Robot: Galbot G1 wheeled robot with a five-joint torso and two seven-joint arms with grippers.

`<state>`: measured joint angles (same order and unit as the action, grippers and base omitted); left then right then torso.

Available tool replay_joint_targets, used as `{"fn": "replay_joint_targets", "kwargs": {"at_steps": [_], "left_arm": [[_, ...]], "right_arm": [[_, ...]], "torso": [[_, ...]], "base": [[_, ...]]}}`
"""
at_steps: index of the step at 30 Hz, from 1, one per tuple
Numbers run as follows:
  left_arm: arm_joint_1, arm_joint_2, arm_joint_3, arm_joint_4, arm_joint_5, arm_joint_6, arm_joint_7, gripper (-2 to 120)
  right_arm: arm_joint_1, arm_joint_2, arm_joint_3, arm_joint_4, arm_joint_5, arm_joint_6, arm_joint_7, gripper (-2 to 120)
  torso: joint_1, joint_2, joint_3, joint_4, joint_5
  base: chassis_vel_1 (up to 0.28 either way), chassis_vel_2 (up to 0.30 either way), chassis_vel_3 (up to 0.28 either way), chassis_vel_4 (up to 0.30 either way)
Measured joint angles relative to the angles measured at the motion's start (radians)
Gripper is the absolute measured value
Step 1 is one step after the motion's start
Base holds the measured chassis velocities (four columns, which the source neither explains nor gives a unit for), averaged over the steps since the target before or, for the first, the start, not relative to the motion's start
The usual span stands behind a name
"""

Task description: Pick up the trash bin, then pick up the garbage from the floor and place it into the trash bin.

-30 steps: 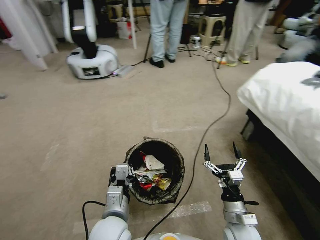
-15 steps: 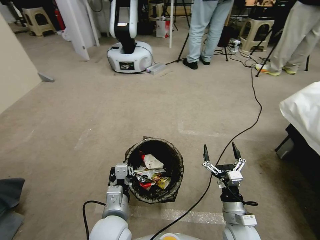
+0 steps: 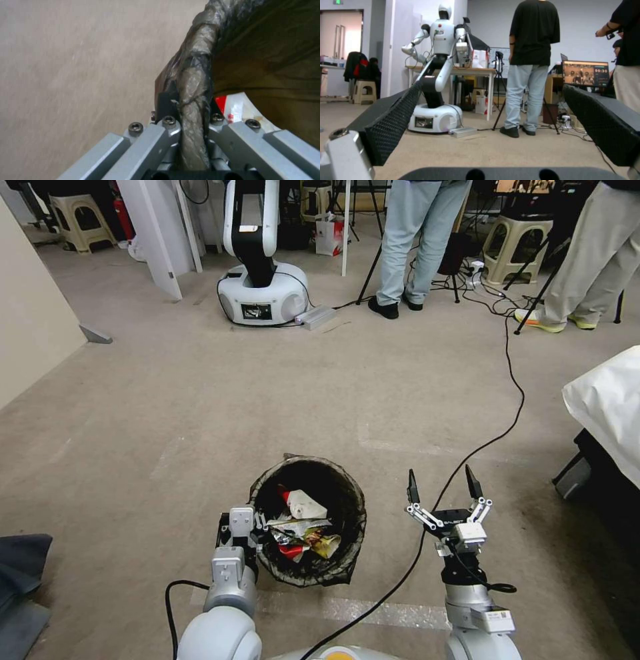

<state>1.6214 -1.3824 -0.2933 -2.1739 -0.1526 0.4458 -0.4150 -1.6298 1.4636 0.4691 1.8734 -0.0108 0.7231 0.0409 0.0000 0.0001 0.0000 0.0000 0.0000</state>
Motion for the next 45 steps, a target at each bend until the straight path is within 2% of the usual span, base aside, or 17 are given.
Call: {"fn": "replay_joint_targets", "kwargs": {"at_steps": [1, 3, 5, 9, 21, 27, 28, 29, 30, 33, 36, 37, 40, 43, 45], "left_arm": [[-0.009, 0.000, -0.009, -0.001, -0.034, 0.057, -0.009, 0], [-0.013, 0.000, -0.014, -0.001, -0.048, 0.085, -0.011, 0], [-0.029, 0.000, -0.035, -0.003, -0.086, 0.152, -0.014, 0], [-0.050, -0.003, -0.064, 0.008, -0.130, 0.198, -0.018, 0], [-0.084, -0.012, -0.105, 0.058, -0.208, 0.223, -0.028, 0], [-0.100, -0.017, -0.111, 0.086, -0.241, 0.212, -0.029, 0], [-0.108, -0.022, -0.111, 0.099, -0.250, 0.191, -0.020, 1], [-0.111, -0.024, -0.109, 0.103, -0.253, 0.178, -0.013, 5], [-0.111, -0.024, -0.109, 0.103, -0.253, 0.178, -0.013, 5], [-0.116, -0.029, -0.094, 0.112, -0.259, 0.137, 0.022, 21], [-0.117, -0.032, -0.089, 0.113, -0.260, 0.123, 0.033, 27], [-0.119, -0.033, -0.090, 0.113, -0.257, 0.107, 0.038, 35], [-0.120, -0.035, -0.090, 0.113, -0.250, 0.091, 0.046, 42], [-0.124, -0.037, -0.092, 0.109, -0.241, 0.072, 0.053, 57], [-0.125, -0.038, -0.092, 0.107, -0.241, 0.070, 0.054, 61]], "right_arm": [[-0.002, 0.000, -0.001, 0.000, 0.000, 0.002, -0.001, 100], [-0.002, 0.000, -0.001, 0.000, 0.001, 0.003, -0.002, 100], [-0.004, 0.000, -0.001, -0.001, 0.001, 0.005, -0.004, 100], [-0.004, 0.000, -0.005, -0.005, 0.001, 0.008, -0.005, 100], [0.006, -0.003, -0.019, -0.007, -0.002, 0.007, -0.010, 100], [0.006, -0.004, -0.019, -0.008, -0.002, 0.006, -0.014, 100], [0.005, -0.003, -0.020, -0.011, -0.004, 0.006, -0.016, 100], [0.005, -0.003, -0.020, -0.013, -0.005, 0.006, -0.017, 100], [0.005, -0.003, -0.020, -0.013, -0.005, 0.006, -0.017, 100], [0.005, -0.001, -0.024, -0.019, -0.014, 0.007, -0.021, 100], [0.005, -0.001, -0.026, -0.022, -0.018, 0.008, -0.023, 100], [0.006, 0.000, -0.027, -0.025, -0.022, 0.010, -0.026, 100], [0.006, 0.001, -0.029, -0.029, -0.026, 0.013, -0.029, 100], [0.004, 0.005, -0.035, -0.036, -0.037, 0.020, -0.037, 100], [0.004, 0.005, -0.036, -0.037, -0.038, 0.021, -0.037, 100]], "torso": [[0.000, 0.000, 0.000, 0.0000, 0.0000], [0.000, 0.000, 0.000, 0.0000, -0.0001], [0.000, 0.000, 0.000, 0.0000, 0.0000], [0.000, 0.000, 0.000, 0.0000, 0.0002], [0.000, 0.000, 0.000, 0.0004, 0.0009], [0.000, 0.000, 0.000, 0.0004, 0.0007], [0.000, 0.000, 0.000, 0.0003, 0.0004], [0.000, 0.000, 0.000, 0.0002, 0.0003], [0.000, 0.000, 0.000, 0.0002, 0.0003], [0.000, 0.000, 0.000, -0.0004, -0.0013], [0.000, 0.000, 0.000, -0.0005, -0.0018], [0.000, 0.000, 0.000, -0.0006, -0.0008], [0.000, 0.000, 0.000, -0.0004, -0.0010], [0.000, 0.000, 0.000, -0.0002, -0.0005], [0.000, 0.000, 0.000, -0.0002, -0.0004]], "base": [[0.000, 0.000, 0.000, 0.000], [0.000, 0.000, 0.000, 0.000], [0.000, 0.000, 0.000, 0.000], [0.000, 0.000, 0.000, 0.000], [0.000, 0.000, 0.000, 0.000], [0.000, 0.000, 0.000, 0.000], [0.000, 0.000, 0.000, 0.000], [0.000, 0.000, 0.000, 0.000], [0.000, 0.000, 0.000, 0.000], [0.000, 0.000, 0.000, 0.000], [0.000, 0.000, 0.000, 0.000], [0.000, 0.000, 0.000, 0.000], [0.000, 0.000, 0.000, 0.000], [0.000, 0.000, 0.000, 0.000], [0.000, 0.000, 0.000, 0.000]]}}
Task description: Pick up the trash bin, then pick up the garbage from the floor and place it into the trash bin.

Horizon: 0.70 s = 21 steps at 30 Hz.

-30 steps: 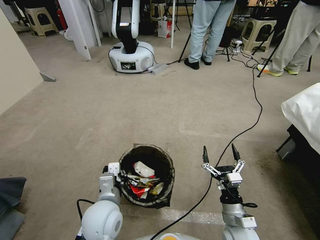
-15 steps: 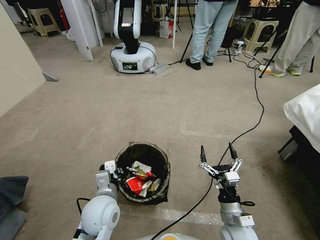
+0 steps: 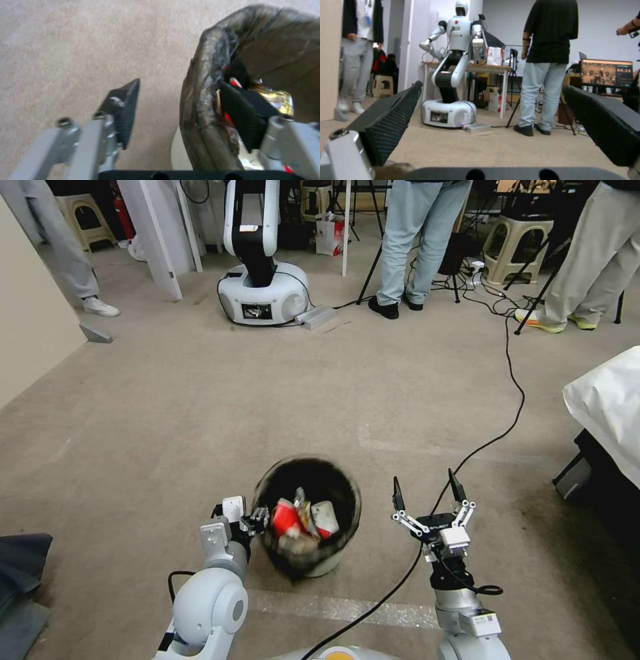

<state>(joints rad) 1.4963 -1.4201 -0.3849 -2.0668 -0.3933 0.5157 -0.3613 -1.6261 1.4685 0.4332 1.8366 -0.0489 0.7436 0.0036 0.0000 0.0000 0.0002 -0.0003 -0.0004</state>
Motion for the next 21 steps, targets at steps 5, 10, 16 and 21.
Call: {"fn": "replay_joint_targets", "kwargs": {"at_steps": [5, 10, 16, 21], "left_arm": [[-0.005, -0.003, -0.001, -0.011, 0.001, -0.006, 0.001, 83], [-0.013, -0.006, 0.000, -0.022, -0.004, -0.005, 0.000, 98], [-0.015, -0.008, 0.001, -0.027, -0.005, -0.004, -0.001, 100], [0.006, -0.006, 0.010, -0.040, 0.045, -0.100, 0.024, 100]], "right_arm": [[-0.004, 0.001, -0.006, -0.005, -0.011, 0.007, -0.010, 100], [-0.007, 0.002, -0.008, -0.005, -0.014, 0.010, -0.018, 100], [-0.009, 0.003, -0.009, -0.008, -0.018, 0.013, -0.024, 100], [-0.009, 0.009, -0.010, -0.008, -0.026, 0.015, -0.014, 100]], "torso": [[0.000, 0.000, 0.000, 0.0002, 0.0003], [0.000, 0.000, 0.000, 0.0002, 0.0004], [0.000, 0.000, 0.000, 0.0002, 0.0004], [0.000, 0.000, 0.000, 0.0002, 0.0004]], "base": [[0.000, 0.000, 0.000, 0.000], [0.000, 0.000, 0.000, 0.000], [0.000, 0.000, 0.000, 0.000], [0.000, 0.000, 0.000, 0.000]]}}
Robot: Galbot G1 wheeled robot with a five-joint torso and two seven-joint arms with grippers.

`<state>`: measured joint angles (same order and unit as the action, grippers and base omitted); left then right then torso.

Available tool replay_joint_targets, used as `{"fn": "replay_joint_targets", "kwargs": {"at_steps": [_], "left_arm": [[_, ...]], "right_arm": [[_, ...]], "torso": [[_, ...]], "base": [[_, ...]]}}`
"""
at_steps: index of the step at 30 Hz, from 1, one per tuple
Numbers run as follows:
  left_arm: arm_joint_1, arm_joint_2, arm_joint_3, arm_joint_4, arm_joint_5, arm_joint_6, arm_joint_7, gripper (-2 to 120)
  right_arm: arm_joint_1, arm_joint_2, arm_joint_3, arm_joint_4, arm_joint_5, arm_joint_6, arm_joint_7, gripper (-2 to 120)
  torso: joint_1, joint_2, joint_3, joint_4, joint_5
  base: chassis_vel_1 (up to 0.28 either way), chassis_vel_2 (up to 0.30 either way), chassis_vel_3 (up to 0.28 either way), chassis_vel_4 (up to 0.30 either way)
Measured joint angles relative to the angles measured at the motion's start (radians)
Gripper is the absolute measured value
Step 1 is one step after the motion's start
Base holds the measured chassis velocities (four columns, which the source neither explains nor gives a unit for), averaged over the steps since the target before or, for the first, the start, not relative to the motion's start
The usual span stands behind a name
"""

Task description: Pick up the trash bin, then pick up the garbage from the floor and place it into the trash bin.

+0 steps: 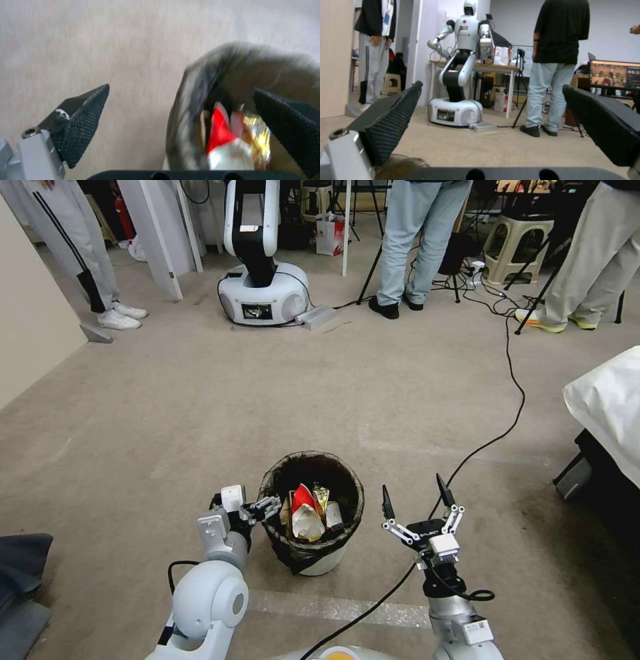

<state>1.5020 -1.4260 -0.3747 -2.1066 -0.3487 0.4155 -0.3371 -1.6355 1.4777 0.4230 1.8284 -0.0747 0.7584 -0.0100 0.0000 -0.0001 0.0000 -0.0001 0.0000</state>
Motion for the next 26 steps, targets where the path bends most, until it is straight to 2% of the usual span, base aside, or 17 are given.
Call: {"fn": "replay_joint_targets", "kwargs": {"at_steps": [2, 3, 5, 6, 8, 9, 10, 12, 13, 15, 19, 26], "left_arm": [[0.029, 0.005, 0.005, 0.000, 0.103, -0.128, 0.047, 100], [0.029, 0.005, 0.005, 0.000, 0.103, -0.128, 0.047, 100], [0.065, 0.010, 0.009, 0.010, 0.235, -0.248, 0.112, 100], [0.065, 0.010, 0.009, 0.010, 0.235, -0.248, 0.112, 100], [0.091, 0.011, 0.016, 0.031, 0.323, -0.373, 0.152, 100], [0.098, 0.009, 0.021, 0.046, 0.357, -0.452, 0.161, 100], [0.098, 0.009, 0.021, 0.046, 0.357, -0.452, 0.161, 100], [0.102, 0.001, 0.024, 0.075, 0.405, -0.568, 0.164, 100], [0.102, 0.001, 0.024, 0.075, 0.405, -0.568, 0.164, 100], [0.107, -0.006, 0.028, 0.101, 0.430, -0.654, 0.155, 100], [0.113, -0.009, 0.028, 0.110, 0.445, -0.697, 0.149, 100], [0.124, -0.011, 0.029, 0.117, 0.459, -0.718, 0.141, 100]], "right_arm": [[0.001, 0.011, -0.002, 0.001, -0.011, -0.009, 0.046, 100], [0.001, 0.011, -0.002, 0.001, -0.011, -0.009, 0.046, 100], [-0.002, 0.019, -0.001, 0.010, -0.029, -0.023, 0.079, 100], [-0.002, 0.019, -0.001, 0.010, -0.029, -0.023, 0.079, 100], [-0.009, 0.027, -0.001, 0.017, -0.062, -0.033, 0.117, 100], [-0.014, 0.030, -0.001, 0.020, -0.078, -0.038, 0.136, 100], [-0.014, 0.030, -0.001, 0.020, -0.078, -0.038, 0.136, 100], [-0.024, 0.039, -0.001, 0.025, -0.098, -0.047, 0.167, 100], [-0.024, 0.039, -0.001, 0.025, -0.098, -0.047, 0.167, 100], [-0.032, 0.042, 0.000, 0.035, -0.108, -0.050, 0.176, 100], [-0.032, 0.042, 0.001, 0.045, -0.110, -0.053, 0.176, 100], [-0.028, 0.041, 0.004, 0.047, -0.109, -0.055, 0.174, 100]], "torso": [[0.000, 0.000, 0.000, 0.0000, 0.0001], [0.000, 0.000, 0.000, 0.0000, 0.0001], [0.000, 0.000, 0.000, 0.0001, 0.0001], [0.000, 0.000, 0.000, 0.0001, 0.0001], [0.000, 0.000, 0.000, 0.0002, 0.0000], [0.000, 0.000, 0.000, 0.0002, 0.0000], [0.000, 0.000, 0.000, 0.0002, 0.0000], [0.000, 0.000, 0.000, 0.0000, 0.0000], [0.000, 0.000, 0.000, 0.0000, 0.0000], [0.000, 0.000, 0.000, 0.0001, 0.0000], [0.000, 0.000, 0.000, 0.0000, 0.0000], [0.000, 0.000, 0.000, 0.0001, 0.0000]], "base": [[0.000, 0.000, 0.000, 0.000], [0.000, 0.000, 0.000, 0.000], [0.000, 0.000, 0.000, 0.000], [0.000, 0.000, 0.000, 0.000], [0.000, 0.000, 0.000, 0.000], [0.000, 0.000, 0.000, 0.000], [0.000, 0.000, 0.000, 0.000], [0.000, 0.000, 0.000, 0.000], [0.000, 0.000, 0.000, 0.000], [0.000, 0.000, 0.000, 0.000], [0.000, 0.000, 0.000, 0.000], [0.000, 0.000, 0.000, 0.000]]}}
